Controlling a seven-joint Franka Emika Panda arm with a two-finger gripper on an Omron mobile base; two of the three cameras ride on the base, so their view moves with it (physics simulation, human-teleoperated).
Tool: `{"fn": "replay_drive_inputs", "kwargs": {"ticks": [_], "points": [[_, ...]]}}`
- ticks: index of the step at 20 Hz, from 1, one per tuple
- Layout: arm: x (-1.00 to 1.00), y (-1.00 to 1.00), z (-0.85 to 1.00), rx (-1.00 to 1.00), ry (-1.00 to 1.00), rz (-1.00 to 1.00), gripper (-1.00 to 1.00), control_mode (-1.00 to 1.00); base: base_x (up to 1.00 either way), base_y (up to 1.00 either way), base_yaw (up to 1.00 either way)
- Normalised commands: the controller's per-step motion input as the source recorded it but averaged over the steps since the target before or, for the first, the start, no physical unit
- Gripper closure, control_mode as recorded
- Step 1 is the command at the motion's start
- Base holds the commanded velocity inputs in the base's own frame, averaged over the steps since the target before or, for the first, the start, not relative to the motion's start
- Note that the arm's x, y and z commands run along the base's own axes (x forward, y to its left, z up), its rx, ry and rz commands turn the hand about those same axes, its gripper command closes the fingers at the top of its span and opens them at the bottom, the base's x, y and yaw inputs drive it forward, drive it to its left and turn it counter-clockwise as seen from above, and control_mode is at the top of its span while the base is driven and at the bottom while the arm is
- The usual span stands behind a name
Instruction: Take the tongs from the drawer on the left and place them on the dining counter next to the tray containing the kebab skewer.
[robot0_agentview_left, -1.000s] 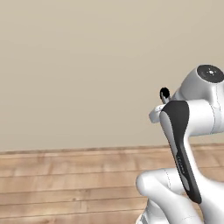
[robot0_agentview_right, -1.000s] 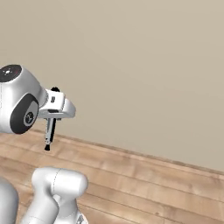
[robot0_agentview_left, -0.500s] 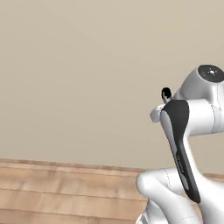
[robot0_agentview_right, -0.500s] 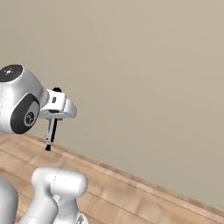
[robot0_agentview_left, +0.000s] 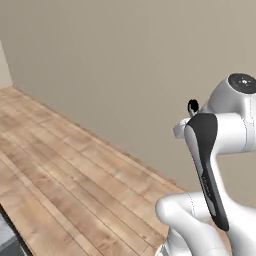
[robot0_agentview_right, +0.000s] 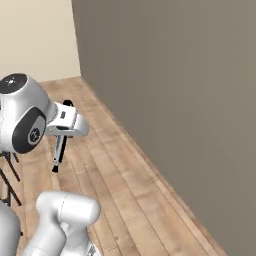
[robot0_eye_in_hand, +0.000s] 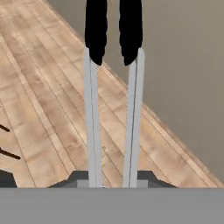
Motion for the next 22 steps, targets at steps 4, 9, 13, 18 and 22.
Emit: {"fn": "replay_drive_inputs", "kwargs": {"ticks": [4,9,13,18,22], "points": [[0.00,0.00,0.00,0.00,0.00,0.00,1.00,1.00,0.08,-0.06,0.98],[0.00,0.00,0.00,0.00,0.00,0.00,1.00,1.00,0.18,-0.32,0.61],[0.00,0.00,0.00,0.00,0.00,0.00,1.00,1.00,0.24,-0.69,0.29],[0.00,0.00,0.00,0.00,0.00,0.00,1.00,1.00,0.42,-0.64,0.16],[0.00,0.00,0.00,0.00,0.00,0.00,1.00,1.00,0.87,-0.49,0.14]]}}
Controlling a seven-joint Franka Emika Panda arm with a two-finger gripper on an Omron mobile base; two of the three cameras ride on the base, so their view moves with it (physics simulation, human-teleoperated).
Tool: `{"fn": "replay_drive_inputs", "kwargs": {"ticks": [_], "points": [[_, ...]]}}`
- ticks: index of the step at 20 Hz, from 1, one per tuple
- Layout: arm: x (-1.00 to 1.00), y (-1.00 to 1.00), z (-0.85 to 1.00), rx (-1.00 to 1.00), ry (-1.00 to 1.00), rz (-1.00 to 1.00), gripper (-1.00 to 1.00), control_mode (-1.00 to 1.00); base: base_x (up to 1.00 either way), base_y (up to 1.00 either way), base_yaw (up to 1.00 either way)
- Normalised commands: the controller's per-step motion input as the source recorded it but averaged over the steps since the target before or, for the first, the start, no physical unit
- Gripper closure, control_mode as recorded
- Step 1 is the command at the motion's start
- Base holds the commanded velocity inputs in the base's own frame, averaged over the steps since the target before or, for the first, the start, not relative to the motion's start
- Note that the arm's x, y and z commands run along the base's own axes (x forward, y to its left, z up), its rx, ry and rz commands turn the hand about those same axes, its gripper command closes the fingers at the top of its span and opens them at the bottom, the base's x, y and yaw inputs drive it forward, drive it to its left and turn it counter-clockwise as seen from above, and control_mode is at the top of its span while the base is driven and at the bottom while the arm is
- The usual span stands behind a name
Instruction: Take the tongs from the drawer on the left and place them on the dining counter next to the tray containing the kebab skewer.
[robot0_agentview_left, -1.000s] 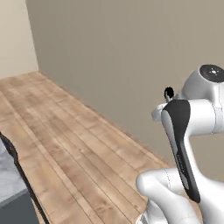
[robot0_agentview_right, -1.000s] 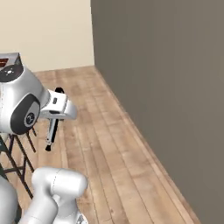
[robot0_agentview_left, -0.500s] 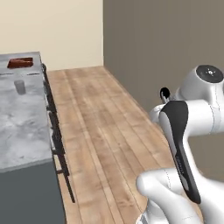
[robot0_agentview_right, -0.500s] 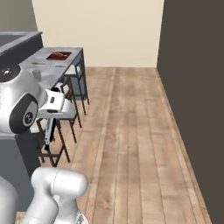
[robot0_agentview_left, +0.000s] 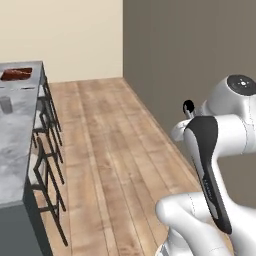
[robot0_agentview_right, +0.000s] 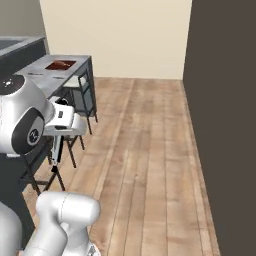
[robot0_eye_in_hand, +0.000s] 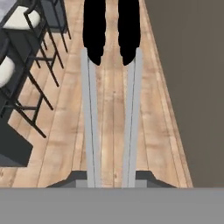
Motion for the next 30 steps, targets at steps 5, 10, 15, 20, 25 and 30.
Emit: {"fn": "replay_drive_inputs", "kwargs": {"ticks": [5,10,15,20,25,30], "points": [[0.00,0.00,0.00,0.00,0.00,0.00,1.00,1.00,1.00,-0.42,0.14],[0.00,0.00,0.00,0.00,0.00,0.00,1.00,1.00,1.00,-0.41,0.14],[0.00,0.00,0.00,0.00,0.00,0.00,1.00,1.00,1.00,-0.38,0.18],[0.00,0.00,0.00,0.00,0.00,0.00,1.00,1.00,1.00,-0.32,0.19],[0.00,0.00,0.00,0.00,0.00,0.00,1.00,1.00,1.00,-0.36,0.18],[0.00,0.00,0.00,0.00,0.00,0.00,1.00,1.00,1.00,-0.36,0.16]]}}
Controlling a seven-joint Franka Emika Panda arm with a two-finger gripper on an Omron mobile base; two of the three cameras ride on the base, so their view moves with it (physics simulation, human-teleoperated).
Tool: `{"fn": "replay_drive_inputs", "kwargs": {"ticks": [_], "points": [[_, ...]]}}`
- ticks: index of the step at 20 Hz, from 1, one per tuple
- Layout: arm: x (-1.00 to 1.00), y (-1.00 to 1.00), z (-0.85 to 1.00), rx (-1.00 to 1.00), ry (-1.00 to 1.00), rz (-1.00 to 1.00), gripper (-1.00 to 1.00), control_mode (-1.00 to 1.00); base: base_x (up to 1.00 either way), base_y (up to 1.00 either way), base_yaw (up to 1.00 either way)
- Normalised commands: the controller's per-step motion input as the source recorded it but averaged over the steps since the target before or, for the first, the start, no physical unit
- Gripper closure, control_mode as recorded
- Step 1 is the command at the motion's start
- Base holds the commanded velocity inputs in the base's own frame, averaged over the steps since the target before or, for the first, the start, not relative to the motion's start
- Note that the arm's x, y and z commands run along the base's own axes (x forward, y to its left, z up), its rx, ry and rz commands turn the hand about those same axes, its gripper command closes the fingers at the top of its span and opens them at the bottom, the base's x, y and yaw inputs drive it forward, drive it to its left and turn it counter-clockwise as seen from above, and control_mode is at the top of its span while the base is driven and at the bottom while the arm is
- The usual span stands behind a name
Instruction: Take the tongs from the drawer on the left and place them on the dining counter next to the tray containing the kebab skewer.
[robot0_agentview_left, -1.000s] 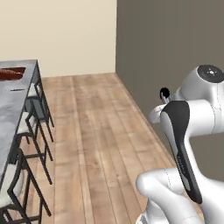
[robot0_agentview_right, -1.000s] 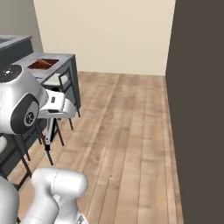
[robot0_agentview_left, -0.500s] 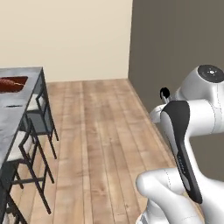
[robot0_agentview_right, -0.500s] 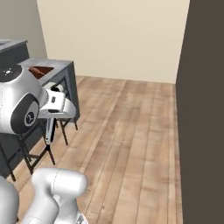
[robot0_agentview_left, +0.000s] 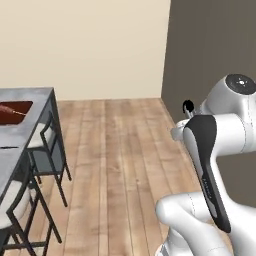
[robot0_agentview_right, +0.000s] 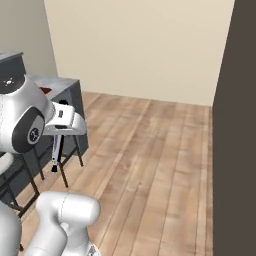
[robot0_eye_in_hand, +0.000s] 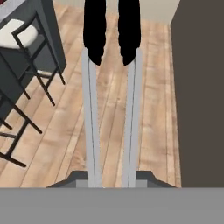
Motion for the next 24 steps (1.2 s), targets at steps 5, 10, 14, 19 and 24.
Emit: {"fn": "replay_drive_inputs", "kwargs": {"ticks": [5,10,14,19,24], "points": [[0.00,0.00,0.00,0.00,0.00,0.00,1.00,1.00,1.00,-0.38,0.15],[0.00,0.00,0.00,0.00,0.00,0.00,1.00,1.00,1.00,-0.40,0.17],[0.00,0.00,0.00,0.00,0.00,0.00,1.00,1.00,1.00,-0.47,0.19],[0.00,0.00,0.00,0.00,0.00,0.00,1.00,1.00,1.00,-0.53,0.22],[0.00,0.00,0.00,0.00,0.00,0.00,1.00,1.00,1.00,-0.53,0.22]]}}
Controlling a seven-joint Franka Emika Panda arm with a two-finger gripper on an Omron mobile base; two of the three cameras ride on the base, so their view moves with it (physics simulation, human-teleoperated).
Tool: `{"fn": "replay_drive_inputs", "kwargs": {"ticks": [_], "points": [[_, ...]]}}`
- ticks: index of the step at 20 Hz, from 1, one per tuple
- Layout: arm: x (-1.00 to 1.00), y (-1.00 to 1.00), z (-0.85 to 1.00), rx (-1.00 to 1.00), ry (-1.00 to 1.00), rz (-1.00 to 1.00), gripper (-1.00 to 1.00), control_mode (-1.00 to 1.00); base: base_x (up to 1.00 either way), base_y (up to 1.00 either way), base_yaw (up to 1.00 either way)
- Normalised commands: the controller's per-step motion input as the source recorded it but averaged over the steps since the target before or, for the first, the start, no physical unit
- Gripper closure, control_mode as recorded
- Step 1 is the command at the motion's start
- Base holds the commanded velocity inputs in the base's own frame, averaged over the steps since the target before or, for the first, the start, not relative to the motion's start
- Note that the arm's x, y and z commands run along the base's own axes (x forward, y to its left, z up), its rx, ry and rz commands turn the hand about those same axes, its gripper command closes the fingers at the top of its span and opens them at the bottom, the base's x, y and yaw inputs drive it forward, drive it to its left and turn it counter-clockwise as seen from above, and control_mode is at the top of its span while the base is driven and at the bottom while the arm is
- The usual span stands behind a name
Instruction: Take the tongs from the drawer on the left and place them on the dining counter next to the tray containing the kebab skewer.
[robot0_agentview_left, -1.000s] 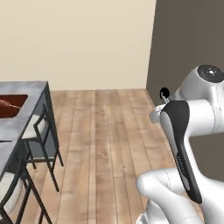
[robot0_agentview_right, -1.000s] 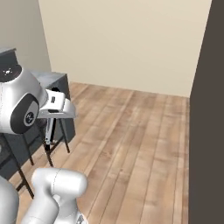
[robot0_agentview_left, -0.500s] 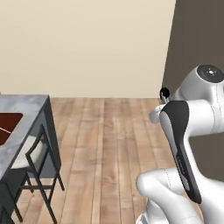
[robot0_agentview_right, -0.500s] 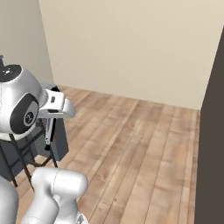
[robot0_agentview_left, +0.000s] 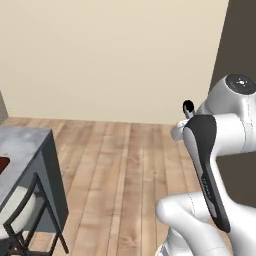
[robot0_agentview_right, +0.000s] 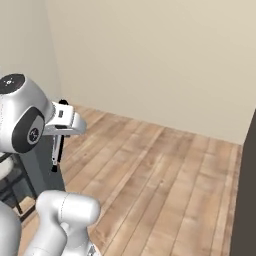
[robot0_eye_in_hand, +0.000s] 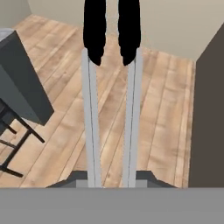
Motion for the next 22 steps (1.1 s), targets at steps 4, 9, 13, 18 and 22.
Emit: {"fn": "replay_drive_inputs", "kwargs": {"ticks": [4,9,13,18,22], "points": [[0.00,0.00,0.00,0.00,0.00,0.00,1.00,1.00,1.00,-0.49,0.28],[0.00,0.00,0.00,0.00,0.00,0.00,1.00,1.00,0.67,-0.21,0.71],[0.00,0.00,0.00,0.00,0.00,0.00,1.00,1.00,0.02,0.00,1.00],[0.00,0.00,0.00,0.00,0.00,0.00,1.00,1.00,0.00,0.00,1.00],[0.00,0.00,0.00,0.00,0.00,0.00,1.00,1.00,0.00,-0.06,0.98]]}}
